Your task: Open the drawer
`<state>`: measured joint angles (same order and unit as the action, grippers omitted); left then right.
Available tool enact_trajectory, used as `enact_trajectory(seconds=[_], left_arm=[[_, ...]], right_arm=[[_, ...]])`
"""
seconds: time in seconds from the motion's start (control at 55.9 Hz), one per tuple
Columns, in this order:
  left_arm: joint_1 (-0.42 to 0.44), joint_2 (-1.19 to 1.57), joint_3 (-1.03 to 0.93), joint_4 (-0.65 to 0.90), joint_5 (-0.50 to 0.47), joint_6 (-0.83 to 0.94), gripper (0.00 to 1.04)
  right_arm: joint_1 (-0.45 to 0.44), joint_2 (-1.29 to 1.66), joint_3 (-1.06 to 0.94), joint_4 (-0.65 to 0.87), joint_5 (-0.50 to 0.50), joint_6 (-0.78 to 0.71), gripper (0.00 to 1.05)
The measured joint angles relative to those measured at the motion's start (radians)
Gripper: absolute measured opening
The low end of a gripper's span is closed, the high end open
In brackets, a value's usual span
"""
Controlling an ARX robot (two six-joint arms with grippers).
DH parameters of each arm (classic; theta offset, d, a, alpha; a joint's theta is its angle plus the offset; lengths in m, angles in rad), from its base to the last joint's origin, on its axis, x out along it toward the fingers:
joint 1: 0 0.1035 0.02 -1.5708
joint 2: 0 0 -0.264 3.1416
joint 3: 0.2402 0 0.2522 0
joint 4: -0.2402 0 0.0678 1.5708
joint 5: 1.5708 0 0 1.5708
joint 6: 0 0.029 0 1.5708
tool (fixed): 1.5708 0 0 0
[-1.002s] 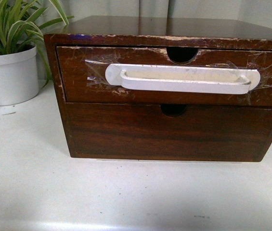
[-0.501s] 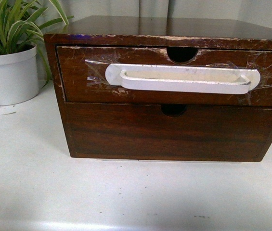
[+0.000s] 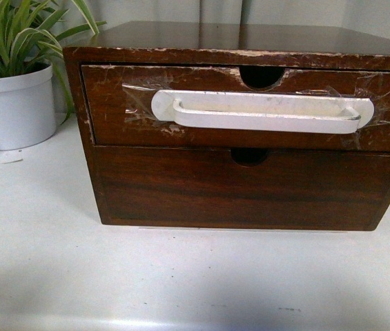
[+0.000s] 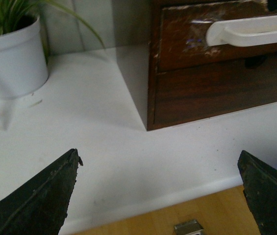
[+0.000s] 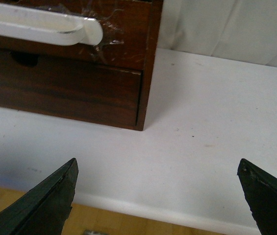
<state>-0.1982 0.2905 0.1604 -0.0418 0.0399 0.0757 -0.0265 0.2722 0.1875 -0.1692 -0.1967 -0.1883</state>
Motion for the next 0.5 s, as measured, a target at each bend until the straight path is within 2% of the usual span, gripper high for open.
enact_trajectory(seconds=[0.179, 0.376, 0.501], left_arm=[[0.021, 0.303, 0.193, -0.019, 0.212, 0.344, 0.98], [0.045, 0.534, 0.417, -0.123, 0.340, 0.660, 0.98], [0.031, 0.619, 0.541, -0.203, 0.392, 0.773, 0.98]], right_arm=[[0.003, 0.200, 0.161, -0.111, -0.100, -0.242, 0.96], [0.034, 0.362, 0.323, -0.197, -0.105, -0.448, 0.96], [0.061, 0.448, 0.423, -0.233, -0.082, -0.537, 0.96]])
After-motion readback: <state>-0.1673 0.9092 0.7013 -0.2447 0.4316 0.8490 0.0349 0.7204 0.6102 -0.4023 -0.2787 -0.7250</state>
